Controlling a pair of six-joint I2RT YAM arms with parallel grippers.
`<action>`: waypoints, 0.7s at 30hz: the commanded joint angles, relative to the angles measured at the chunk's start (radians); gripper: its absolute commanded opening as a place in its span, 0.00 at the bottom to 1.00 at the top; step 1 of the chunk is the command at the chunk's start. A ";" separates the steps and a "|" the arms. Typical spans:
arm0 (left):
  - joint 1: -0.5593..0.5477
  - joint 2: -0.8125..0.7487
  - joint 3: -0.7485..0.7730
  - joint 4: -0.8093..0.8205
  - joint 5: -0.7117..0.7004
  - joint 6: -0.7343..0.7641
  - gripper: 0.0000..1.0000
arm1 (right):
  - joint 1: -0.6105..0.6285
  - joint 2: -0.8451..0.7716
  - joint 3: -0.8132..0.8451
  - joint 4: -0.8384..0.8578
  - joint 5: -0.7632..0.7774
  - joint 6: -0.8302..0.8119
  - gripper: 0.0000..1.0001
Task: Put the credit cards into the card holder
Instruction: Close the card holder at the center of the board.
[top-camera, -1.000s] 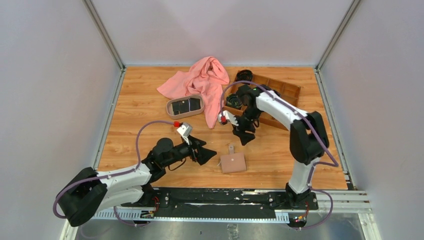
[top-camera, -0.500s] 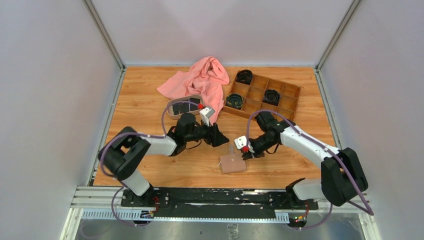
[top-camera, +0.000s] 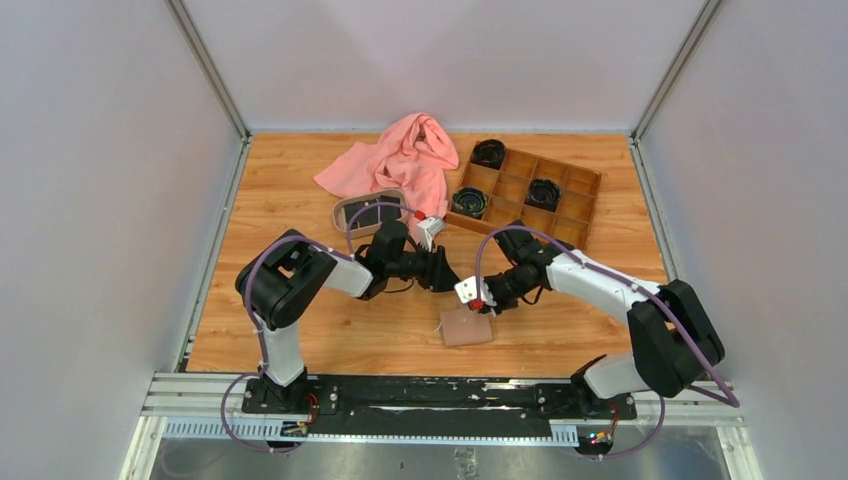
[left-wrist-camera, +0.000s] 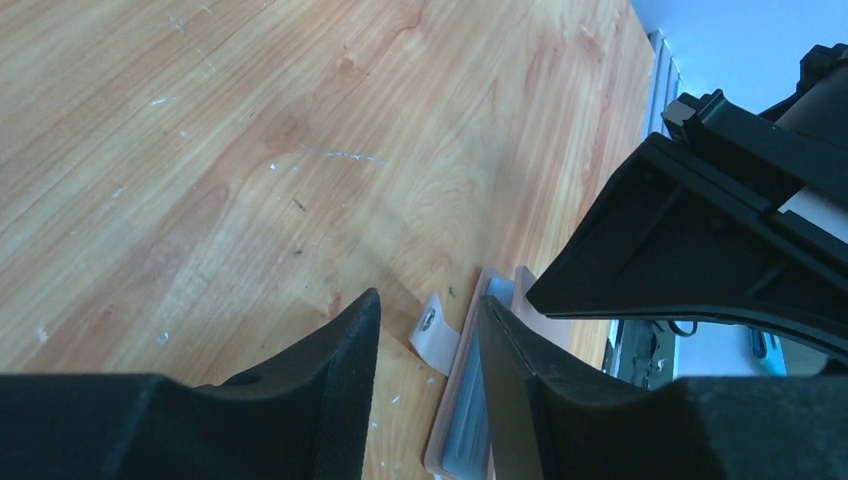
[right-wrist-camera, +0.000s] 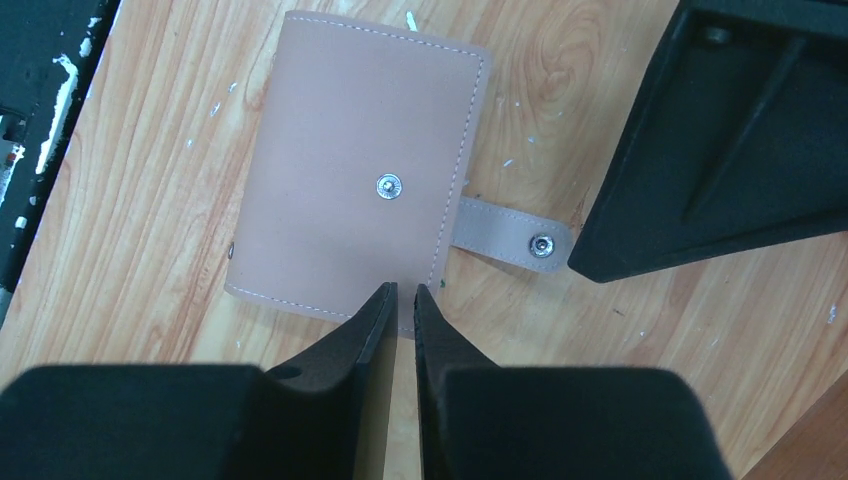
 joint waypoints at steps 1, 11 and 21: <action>0.007 0.035 0.034 -0.014 0.055 -0.009 0.43 | 0.015 0.015 -0.009 -0.003 0.020 -0.001 0.15; 0.006 0.068 0.074 -0.088 0.084 -0.006 0.31 | 0.023 0.026 0.000 -0.015 0.022 -0.002 0.14; 0.007 0.096 0.097 -0.104 0.118 -0.011 0.22 | 0.024 0.028 0.002 -0.018 0.020 0.002 0.14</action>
